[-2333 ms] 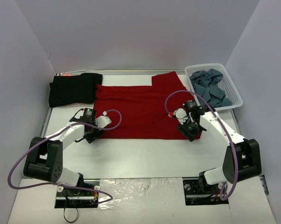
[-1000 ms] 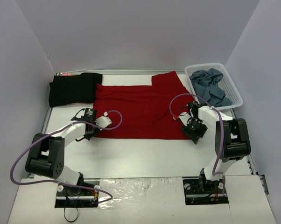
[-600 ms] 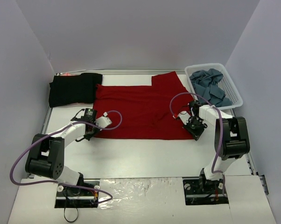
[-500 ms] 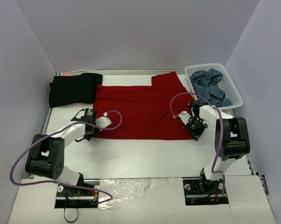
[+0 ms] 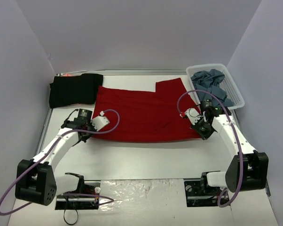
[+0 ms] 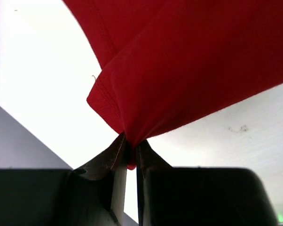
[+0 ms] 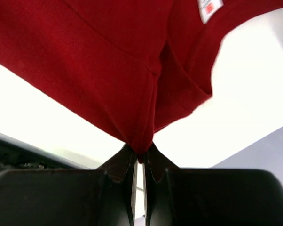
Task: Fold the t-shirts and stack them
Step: Grap the side of the flattened tshirt furthest away from the robot with both arms
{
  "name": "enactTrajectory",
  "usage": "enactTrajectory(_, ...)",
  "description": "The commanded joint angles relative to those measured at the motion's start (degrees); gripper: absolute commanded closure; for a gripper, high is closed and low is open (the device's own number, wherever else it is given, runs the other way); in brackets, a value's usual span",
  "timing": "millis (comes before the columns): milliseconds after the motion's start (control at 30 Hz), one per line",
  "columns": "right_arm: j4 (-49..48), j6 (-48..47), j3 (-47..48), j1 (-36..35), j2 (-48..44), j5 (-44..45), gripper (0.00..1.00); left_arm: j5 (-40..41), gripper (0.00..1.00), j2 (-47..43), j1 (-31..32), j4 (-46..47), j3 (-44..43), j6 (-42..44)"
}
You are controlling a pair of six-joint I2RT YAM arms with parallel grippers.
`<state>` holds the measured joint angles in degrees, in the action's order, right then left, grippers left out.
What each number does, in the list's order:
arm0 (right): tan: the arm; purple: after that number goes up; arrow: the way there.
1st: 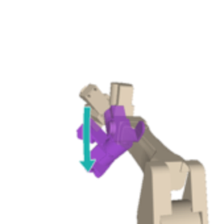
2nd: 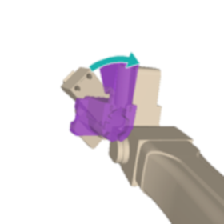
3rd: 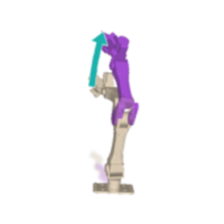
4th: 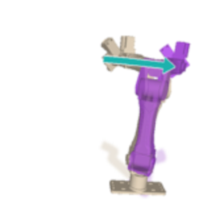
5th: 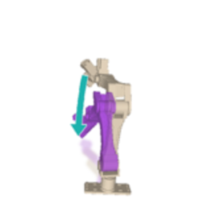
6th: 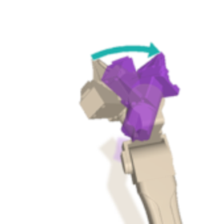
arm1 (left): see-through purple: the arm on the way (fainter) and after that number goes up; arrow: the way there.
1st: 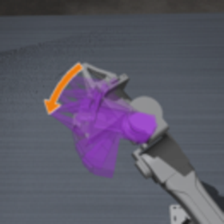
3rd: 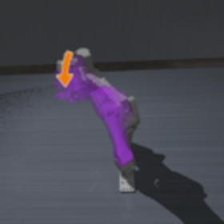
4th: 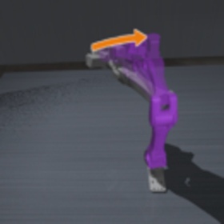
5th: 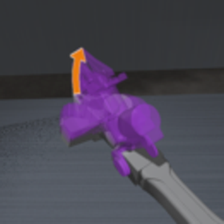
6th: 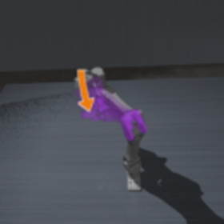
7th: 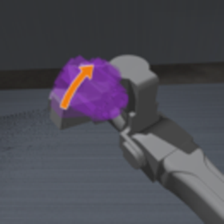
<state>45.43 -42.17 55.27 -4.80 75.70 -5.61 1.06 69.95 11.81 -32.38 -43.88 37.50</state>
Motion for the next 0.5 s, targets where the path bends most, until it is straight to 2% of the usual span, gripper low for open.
enactTrajectory(0, 8.35, -1.33, -0.6, 0.58, -3.89, 1.21, 1.0, 0.35, 0.98, -4.89, -0.48, -8.03, -2.62, 0.56)
enactTrajectory(167, 10.03, -1.86, -2.26, 0.49, -8.19, 1.39, 1.0, 0.79, 0.98, -10.27, -0.48, -12.34, -2.35, 1.18)
enactTrajectory(467, 12.31, -2.39, -1.92, 0.58, -10.31, 0.51, 1.0, 0.52, 0.98, -16.51, -0.48, -19.12, -3.32, 2.14)
